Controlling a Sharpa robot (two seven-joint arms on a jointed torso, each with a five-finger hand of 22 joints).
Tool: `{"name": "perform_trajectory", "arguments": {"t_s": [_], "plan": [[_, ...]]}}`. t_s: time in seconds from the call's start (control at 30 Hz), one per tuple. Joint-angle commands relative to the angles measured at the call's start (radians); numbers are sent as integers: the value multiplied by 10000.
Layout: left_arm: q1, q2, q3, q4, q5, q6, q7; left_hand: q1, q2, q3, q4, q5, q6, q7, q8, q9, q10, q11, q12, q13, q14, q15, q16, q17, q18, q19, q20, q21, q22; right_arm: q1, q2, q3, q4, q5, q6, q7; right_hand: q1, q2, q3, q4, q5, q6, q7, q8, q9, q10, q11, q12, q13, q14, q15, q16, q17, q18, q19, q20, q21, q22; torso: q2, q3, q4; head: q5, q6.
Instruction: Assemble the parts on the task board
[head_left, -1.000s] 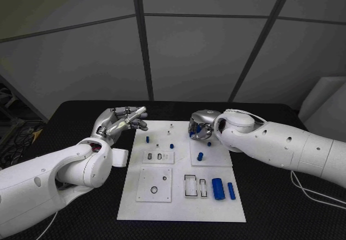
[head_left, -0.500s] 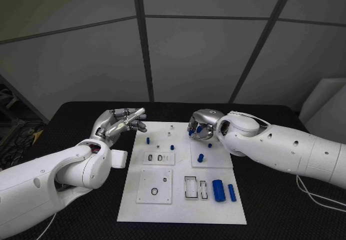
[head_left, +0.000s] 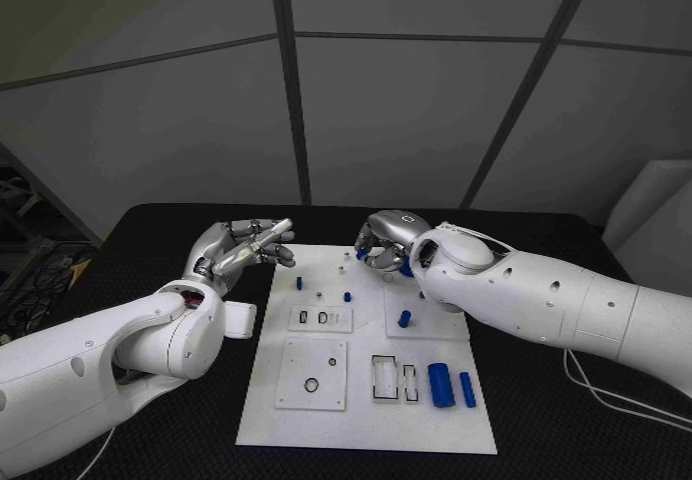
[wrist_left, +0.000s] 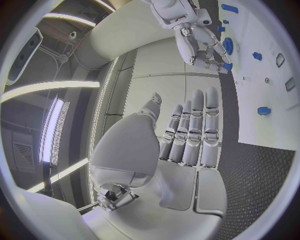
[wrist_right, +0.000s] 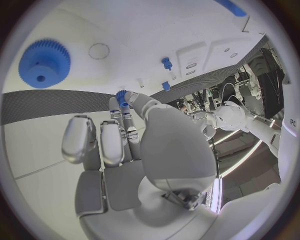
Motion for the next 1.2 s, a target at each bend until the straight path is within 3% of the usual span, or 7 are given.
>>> {"name": "perform_trajectory", "arguments": {"t_s": [0.03,0.13,0.3,0.57,1.2], "plan": [[12,21,10,6,-25,104,37,-38,71,-13,-54,-19,80,20,-39,-14,28,36,-38,10,-72,25,33,14,20,-94,-9,66,13,26,242,5,-267,-129,-462,-78,-70,-15,42,36,-32,84,-11,20,15,54,1,-22,-25,437,-46,46,-3,-134,61,-26,49,8,19,-6,20,19,-22],[12,35,10,-7,-24,107,38,-38,71,-13,-54,-19,80,20,-39,-14,28,36,-38,10,-72,25,33,14,20,-94,-9,66,13,28,542,5,-610,-159,-517,-85,-80,-30,44,33,-45,77,-11,13,13,49,2,-31,-27,437,-47,48,-3,-133,58,-27,50,7,34,-13,49,-13,-1],[14,81,11,-29,-23,115,37,-40,73,-16,-56,-19,81,21,-42,-14,30,37,-40,11,-75,24,50,24,22,-98,-8,79,21,29,944,4,-1073,-187,-552,-74,-99,-50,44,30,-67,70,-10,3,11,44,3,-43,-29,436,-47,49,-8,-134,57,-28,57,15,49,-14,40,20,11],[15,96,12,-64,-23,107,46,-41,73,-17,-57,-19,80,21,-43,-14,30,37,-41,12,-77,24,53,27,22,-100,-8,82,24,30,1158,3,-1325,-200,-505,-57,-124,-57,48,38,-99,67,-7,-4,10,44,5,-53,-30,435,-45,56,-5,-133,50,-28,58,11,44,-9,15,67,-8],[20,116,17,-8,-23,120,18,-36,76,-17,-64,-19,73,25,-51,-15,24,39,-47,11,-86,25,68,37,23,-108,-7,95,33,31,1507,-4,-1903,-346,290,-130,-210,-84,54,62,-256,47,-17,-38,5,24,10,-92,-37,429,-35,58,-27,-130,26,-25,62,5,62,-14,19,70,-118]]}}
